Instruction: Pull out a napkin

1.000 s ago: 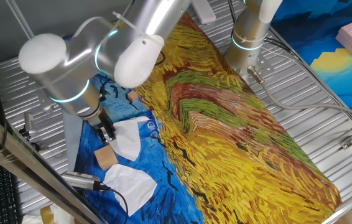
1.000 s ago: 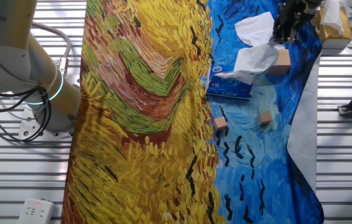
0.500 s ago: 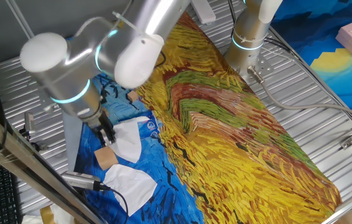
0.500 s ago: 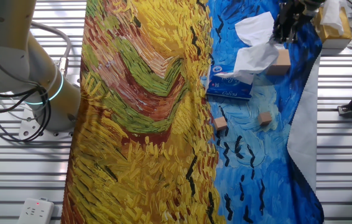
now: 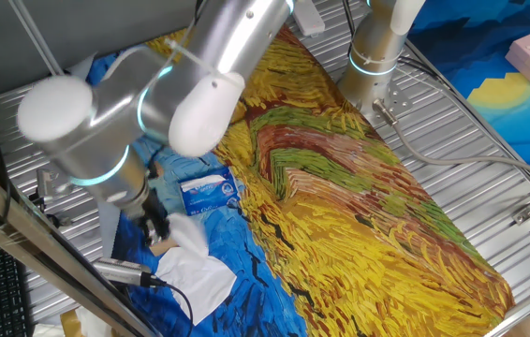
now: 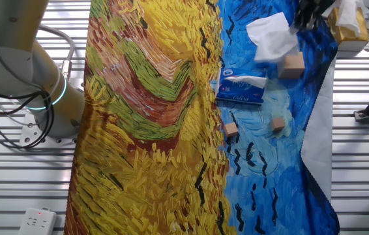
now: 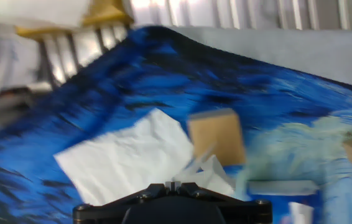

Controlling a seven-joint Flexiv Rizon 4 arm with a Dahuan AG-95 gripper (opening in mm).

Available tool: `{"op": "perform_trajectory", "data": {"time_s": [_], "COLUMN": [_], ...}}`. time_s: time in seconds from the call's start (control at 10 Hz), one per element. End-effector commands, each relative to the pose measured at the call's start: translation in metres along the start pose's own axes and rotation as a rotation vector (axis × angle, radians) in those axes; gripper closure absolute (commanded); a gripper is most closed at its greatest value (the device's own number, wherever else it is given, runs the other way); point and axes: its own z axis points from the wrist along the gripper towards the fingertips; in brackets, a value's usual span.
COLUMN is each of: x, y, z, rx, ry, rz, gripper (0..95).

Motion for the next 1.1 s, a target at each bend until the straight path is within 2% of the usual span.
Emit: {"op": "perform_trajectory", "data": {"time_s": [0.1,0.3,1.1], "x": [-0.0081,-0.0098,-0.0098], "y": [0.0184,0.0256,0.0256], "z": [-0.0074,-0.0075,-0.0075], "rx": [-0.007,-0.013,-0.013], "ry": [0.005,0.005,0.005], "rz": [0.026,0.036,0.036], "gripper": [95.0,95.0,95.0]}}
